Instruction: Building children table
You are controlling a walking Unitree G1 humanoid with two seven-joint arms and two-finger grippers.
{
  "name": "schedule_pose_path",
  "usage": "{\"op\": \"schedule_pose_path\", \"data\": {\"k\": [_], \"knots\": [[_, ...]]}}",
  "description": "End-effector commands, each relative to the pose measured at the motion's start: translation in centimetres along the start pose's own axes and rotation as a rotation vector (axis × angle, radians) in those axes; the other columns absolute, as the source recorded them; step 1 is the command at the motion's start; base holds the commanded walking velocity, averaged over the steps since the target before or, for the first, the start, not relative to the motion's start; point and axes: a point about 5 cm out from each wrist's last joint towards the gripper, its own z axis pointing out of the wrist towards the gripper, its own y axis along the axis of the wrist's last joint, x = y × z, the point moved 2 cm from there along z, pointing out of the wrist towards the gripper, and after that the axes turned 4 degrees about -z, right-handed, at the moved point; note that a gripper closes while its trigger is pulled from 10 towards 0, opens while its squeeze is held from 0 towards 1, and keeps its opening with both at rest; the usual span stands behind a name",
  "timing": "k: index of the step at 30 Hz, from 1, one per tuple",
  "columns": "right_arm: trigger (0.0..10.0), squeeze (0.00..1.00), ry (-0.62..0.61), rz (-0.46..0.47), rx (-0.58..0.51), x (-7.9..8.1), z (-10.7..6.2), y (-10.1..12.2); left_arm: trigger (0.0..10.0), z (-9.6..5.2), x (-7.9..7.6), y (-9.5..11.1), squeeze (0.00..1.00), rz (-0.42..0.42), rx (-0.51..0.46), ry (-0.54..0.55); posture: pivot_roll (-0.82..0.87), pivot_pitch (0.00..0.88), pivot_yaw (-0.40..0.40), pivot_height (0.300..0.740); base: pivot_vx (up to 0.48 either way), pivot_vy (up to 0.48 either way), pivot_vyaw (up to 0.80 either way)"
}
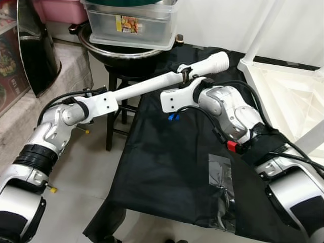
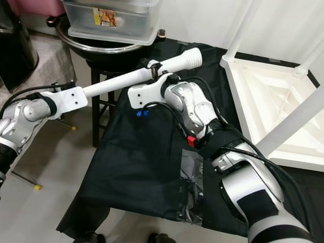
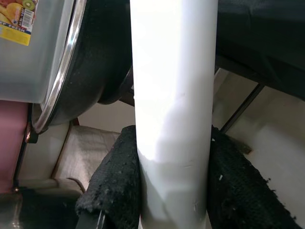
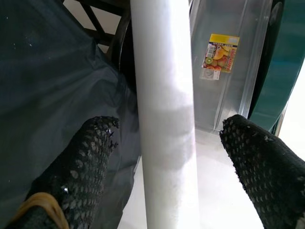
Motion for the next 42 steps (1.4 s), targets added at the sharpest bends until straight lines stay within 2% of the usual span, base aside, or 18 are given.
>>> {"op": "schedule_pose_path", "data": {"k": [1,14,22,27,33,36,42], "knots": [[10.0,0.0,0.023,-0.003,0.037,0.8,0.0,-1.0,10.0,0.1,0.3,0.6,0.0,0.013,-0.028,0.005,0.1,0.095,-0.077,0.74,0.0,0.0,0.0],[10.0,0.0,0.098,-0.029,0.115,2.9,0.3,-3.1,10.0,-0.1,0.5,1.3,0.0,0.02,-0.054,0.008,0.1,0.097,-0.082,0.74,0.0,0.0,0.0],[10.0,0.0,0.094,-0.03,0.148,3.1,0.6,-3.8,10.0,-0.3,0.3,2.0,0.0,0.027,-0.081,-0.004,0.1,0.102,-0.083,0.74,0.0,0.0,0.0],[10.0,0.0,0.055,-0.025,0.16,2.6,0.8,-4.2,10.0,-0.5,0.3,2.5,0.0,0.036,-0.098,-0.015,0.1,0.105,-0.086,0.74,0.0,0.0,0.0],[10.0,0.0,-0.089,0.006,0.111,-0.3,1.3,-3.1,10.0,-0.5,-0.2,2.7,0.0,0.053,-0.107,-0.029,0.1,0.106,-0.081,0.74,0.0,0.0,0.0],[10.0,0.0,-0.095,0.007,0.106,-0.4,1.4,-2.9,10.0,-0.4,-0.3,2.8,0.0,0.054,-0.11,-0.029,0.1,0.105,-0.081,0.74,0.0,0.0,0.0],[10.0,0.0,-0.054,0.006,0.121,0.6,1.6,-3.3,10.0,-0.5,0.0,3.0,0.0,0.054,-0.115,-0.022,0.1,0.103,-0.081,0.74,0.0,0.0,0.0]]}}
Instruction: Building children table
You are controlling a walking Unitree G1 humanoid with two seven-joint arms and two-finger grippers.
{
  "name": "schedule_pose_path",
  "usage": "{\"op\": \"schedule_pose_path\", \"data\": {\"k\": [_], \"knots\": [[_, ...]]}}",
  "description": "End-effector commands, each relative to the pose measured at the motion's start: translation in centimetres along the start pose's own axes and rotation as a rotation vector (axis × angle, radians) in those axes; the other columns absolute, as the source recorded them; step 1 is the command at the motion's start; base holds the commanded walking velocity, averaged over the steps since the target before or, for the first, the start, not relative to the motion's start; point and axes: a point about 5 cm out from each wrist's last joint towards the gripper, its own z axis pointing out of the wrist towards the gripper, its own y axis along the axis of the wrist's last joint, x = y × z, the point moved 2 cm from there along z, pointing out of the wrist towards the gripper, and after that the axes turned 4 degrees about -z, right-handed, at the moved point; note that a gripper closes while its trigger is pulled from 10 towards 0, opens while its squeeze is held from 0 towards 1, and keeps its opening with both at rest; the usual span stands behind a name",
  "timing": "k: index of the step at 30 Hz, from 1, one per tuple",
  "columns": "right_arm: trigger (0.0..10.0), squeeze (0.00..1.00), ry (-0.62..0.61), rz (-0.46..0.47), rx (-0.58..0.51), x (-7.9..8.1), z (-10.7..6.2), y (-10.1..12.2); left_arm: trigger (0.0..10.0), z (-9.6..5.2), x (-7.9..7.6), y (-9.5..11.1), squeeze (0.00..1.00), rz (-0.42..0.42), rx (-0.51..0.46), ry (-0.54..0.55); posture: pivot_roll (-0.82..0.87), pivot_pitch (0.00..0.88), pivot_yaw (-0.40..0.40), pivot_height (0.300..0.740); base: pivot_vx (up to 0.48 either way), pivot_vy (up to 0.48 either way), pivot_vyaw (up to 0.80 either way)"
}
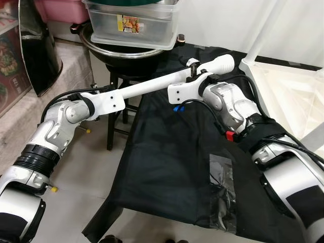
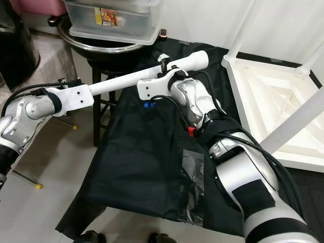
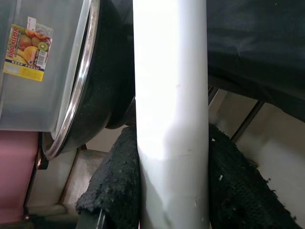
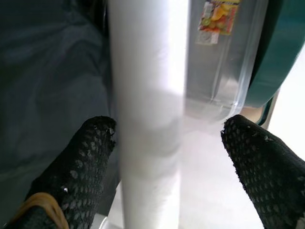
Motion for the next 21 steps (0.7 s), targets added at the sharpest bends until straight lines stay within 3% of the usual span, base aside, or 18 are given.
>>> {"op": "schedule_pose_path", "data": {"k": [1,7,21], "knots": [[10.0,0.0,0.021,0.003,0.011,0.4,0.0,-0.4,10.0,-0.1,0.0,0.6,0.0,0.003,-0.024,-0.001,0.1,0.104,-0.083,0.74,0.0,0.0,0.0],[10.0,0.0,0.039,0.003,0.024,1.3,0.1,-0.8,10.0,-0.4,0.7,0.9,0.0,0.002,-0.031,0.017,0.1,0.104,-0.085,0.74,0.0,0.0,0.0],[10.0,0.0,0.018,-0.002,0.061,0.8,0.2,-1.9,10.0,-0.9,0.5,1.7,0.0,0.005,-0.068,0.003,0.11,0.098,-0.085,0.74,0.0,0.0,0.0]]}}
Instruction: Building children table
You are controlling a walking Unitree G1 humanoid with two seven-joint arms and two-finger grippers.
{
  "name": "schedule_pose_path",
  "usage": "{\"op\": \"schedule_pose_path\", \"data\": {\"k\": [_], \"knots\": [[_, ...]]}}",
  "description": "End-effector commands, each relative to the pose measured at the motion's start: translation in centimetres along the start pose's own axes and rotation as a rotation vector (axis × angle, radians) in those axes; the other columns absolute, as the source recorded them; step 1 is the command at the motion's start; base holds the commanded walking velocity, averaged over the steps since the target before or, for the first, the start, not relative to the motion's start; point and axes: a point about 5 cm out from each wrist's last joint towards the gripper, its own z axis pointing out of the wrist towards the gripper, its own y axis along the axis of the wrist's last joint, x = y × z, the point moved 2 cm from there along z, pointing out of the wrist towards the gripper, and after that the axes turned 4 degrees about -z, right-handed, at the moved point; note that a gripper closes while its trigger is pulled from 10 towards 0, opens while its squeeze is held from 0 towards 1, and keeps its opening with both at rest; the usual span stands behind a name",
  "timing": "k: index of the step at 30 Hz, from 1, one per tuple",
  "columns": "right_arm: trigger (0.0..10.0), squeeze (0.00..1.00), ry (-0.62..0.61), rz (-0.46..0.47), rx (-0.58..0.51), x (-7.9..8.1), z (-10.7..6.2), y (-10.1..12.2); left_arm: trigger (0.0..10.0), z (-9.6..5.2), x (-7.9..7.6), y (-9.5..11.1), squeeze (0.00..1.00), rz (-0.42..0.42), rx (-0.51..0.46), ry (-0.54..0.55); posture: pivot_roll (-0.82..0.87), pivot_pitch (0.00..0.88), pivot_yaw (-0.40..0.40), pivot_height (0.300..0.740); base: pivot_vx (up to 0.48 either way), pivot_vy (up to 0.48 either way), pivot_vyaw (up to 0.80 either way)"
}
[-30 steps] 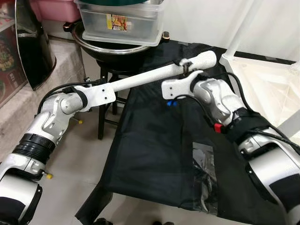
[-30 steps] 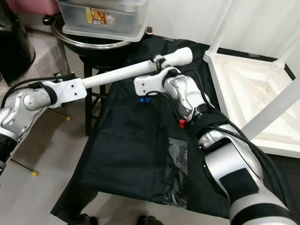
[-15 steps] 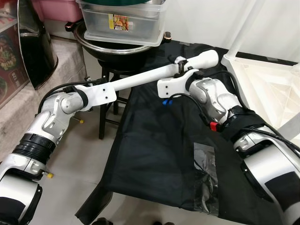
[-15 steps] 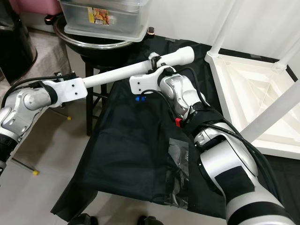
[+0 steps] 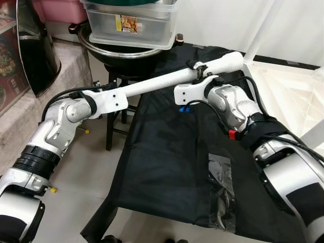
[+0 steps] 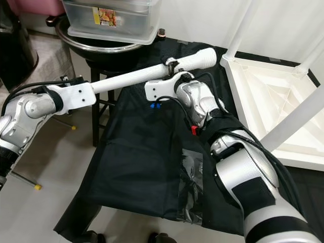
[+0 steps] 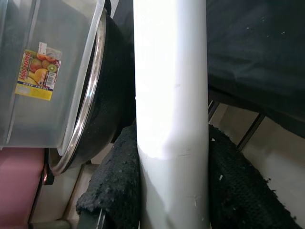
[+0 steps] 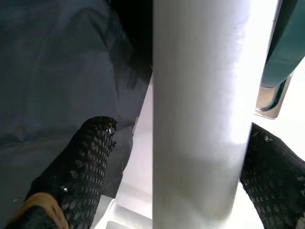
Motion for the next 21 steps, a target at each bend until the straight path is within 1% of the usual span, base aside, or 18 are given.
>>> {"op": "schedule_pose_path", "data": {"k": [1,8,10,11,13,21], "knots": [[10.0,0.0,0.0,-0.007,0.011,-0.05,0.04,-0.36,10.0,-0.32,0.21,0.36,0.0,-0.005,-0.018,-0.001,0.11,0.098,-0.085,0.74,0.0,0.0,0.0],[10.0,0.0,-0.019,-0.006,0.016,-0.28,0.08,-0.53,10.0,-0.62,-0.07,0.72,0.0,0.005,-0.035,-0.006,0.1,0.09,-0.084,0.74,0.0,0.0,0.0],[9.8,0.0,-0.031,0.008,0.019,-0.39,0.12,-0.6,10.0,-0.67,-0.17,0.9,0.0,0.0,-0.043,-0.005,0.1,0.089,-0.085,0.74,0.0,0.0,0.0],[0.0,0.0,-0.033,0.007,0.019,-0.41,0.13,-0.64,10.0,-0.7,-0.21,0.97,0.0,-0.003,-0.046,-0.005,0.1,0.086,-0.084,0.74,0.0,0.0,0.0],[0.0,0.0,-0.054,0.018,0.017,-0.72,0.12,-0.61,10.0,-0.75,-0.2,1.11,0.0,-0.006,-0.051,-0.003,0.1,0.086,-0.085,0.74,0.0,0.0,0.0],[0.0,0.0,-0.045,0.017,0.008,-0.61,0.11,-0.45,10.0,-0.79,-0.28,1.33,0.0,-0.006,-0.06,-0.002,0.1,0.085,-0.083,0.74,0.0,0.0,0.0]]}}
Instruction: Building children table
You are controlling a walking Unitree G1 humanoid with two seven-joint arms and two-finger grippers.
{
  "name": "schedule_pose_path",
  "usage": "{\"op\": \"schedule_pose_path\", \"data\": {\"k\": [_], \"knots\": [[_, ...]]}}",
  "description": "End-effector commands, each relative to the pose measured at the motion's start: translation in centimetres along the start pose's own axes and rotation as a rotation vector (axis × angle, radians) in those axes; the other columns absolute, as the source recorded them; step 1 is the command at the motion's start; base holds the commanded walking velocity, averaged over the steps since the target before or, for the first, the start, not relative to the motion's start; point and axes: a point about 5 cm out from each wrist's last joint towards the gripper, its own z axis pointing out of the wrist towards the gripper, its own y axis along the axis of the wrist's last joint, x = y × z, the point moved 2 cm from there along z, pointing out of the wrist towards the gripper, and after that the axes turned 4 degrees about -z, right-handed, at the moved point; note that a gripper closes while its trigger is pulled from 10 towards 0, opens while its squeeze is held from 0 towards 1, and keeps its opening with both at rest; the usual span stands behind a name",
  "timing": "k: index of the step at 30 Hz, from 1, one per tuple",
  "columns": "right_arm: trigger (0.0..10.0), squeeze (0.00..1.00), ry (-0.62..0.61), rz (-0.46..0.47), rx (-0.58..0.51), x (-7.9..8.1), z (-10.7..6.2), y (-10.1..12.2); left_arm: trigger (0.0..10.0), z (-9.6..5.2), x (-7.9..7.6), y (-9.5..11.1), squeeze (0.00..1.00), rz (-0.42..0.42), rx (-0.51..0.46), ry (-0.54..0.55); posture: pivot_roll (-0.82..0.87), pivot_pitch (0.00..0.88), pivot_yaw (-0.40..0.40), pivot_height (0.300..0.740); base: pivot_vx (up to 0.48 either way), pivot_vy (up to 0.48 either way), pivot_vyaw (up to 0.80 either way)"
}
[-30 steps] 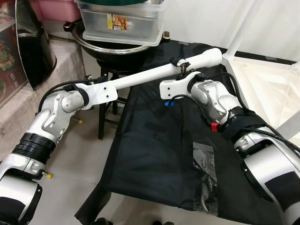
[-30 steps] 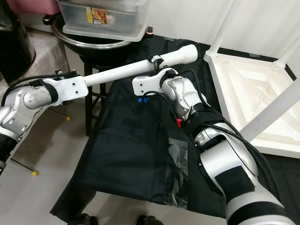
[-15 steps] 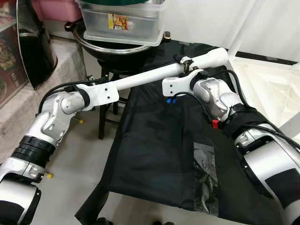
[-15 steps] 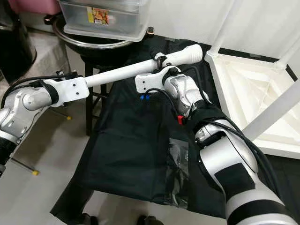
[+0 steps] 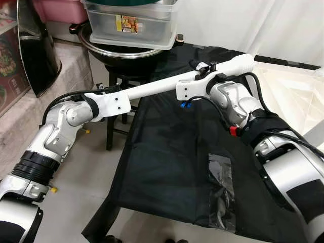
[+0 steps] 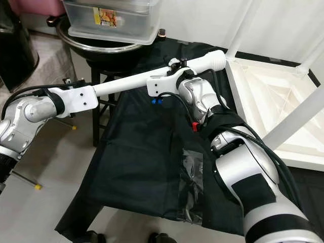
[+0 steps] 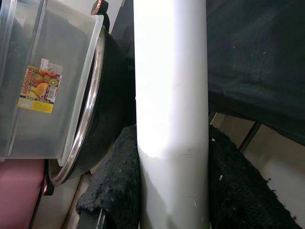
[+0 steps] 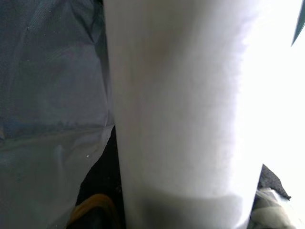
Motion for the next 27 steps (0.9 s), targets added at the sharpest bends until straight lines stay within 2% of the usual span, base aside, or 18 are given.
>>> {"op": "schedule_pose_path", "data": {"k": [1,9,10,21,22,23,27], "knots": [[0.0,0.0,-0.004,0.008,-0.01,-0.1,0.0,0.1,10.0,-0.2,0.1,0.3,0.0,-0.013,-0.021,0.008,0.1,0.085,-0.083,0.74,0.0,0.0,0.0],[0.0,0.0,-0.005,0.019,-0.019,-0.2,0.0,0.3,10.0,-0.2,0.4,0.3,0.0,-0.05,-0.018,0.041,0.1,0.088,-0.084,0.74,0.0,0.0,0.0],[0.0,0.0,-0.006,0.018,-0.02,-0.2,0.0,0.3,10.0,-0.2,0.4,0.2,1.0,-0.076,-0.015,0.04,0.1,0.087,-0.084,0.74,0.0,0.0,0.0],[0.0,0.0,-0.017,0.024,-0.03,-0.5,0.1,0.5,10.0,-0.4,0.1,0.2,1.0,-0.104,-0.022,0.029,0.1,0.088,-0.084,0.74,0.0,0.0,0.0],[0.0,0.0,-0.004,0.016,-0.026,-0.1,0.0,0.3,10.0,-0.8,-0.1,-1.1,0.0,-0.067,0.031,0.042,0.1,0.084,-0.082,0.74,0.0,0.0,0.0],[0.0,0.0,0.003,0.007,-0.023,0.2,-0.1,0.2,10.0,-1.2,0.0,-1.9,0.0,-0.045,0.063,0.063,0.1,0.084,-0.082,0.74,0.0,0.0,0.0],[0.0,0.0,0.015,0.005,-0.018,0.5,-0.1,0.0,10.0,-1.5,0.2,-2.5,0.0,-0.025,0.083,0.084,0.1,0.084,-0.082,0.74,0.0,0.0,0.0]]}}
